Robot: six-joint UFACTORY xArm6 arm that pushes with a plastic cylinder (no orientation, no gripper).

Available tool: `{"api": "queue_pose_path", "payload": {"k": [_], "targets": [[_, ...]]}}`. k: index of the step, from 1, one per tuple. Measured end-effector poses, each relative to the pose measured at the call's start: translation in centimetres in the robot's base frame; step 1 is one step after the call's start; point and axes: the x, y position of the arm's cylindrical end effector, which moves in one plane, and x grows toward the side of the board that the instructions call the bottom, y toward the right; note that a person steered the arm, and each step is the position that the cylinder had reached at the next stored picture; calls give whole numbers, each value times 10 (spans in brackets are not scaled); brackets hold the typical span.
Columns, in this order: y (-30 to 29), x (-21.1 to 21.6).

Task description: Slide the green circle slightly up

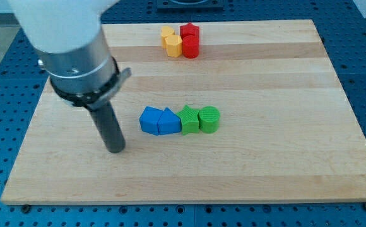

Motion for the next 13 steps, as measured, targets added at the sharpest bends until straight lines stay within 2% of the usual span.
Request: {"api": "queue_pose_path", "payload": {"k": [2, 4, 9, 11, 13], "targets": [[95, 0], [148, -5], [159, -111], [154, -126], [117, -119]]}}
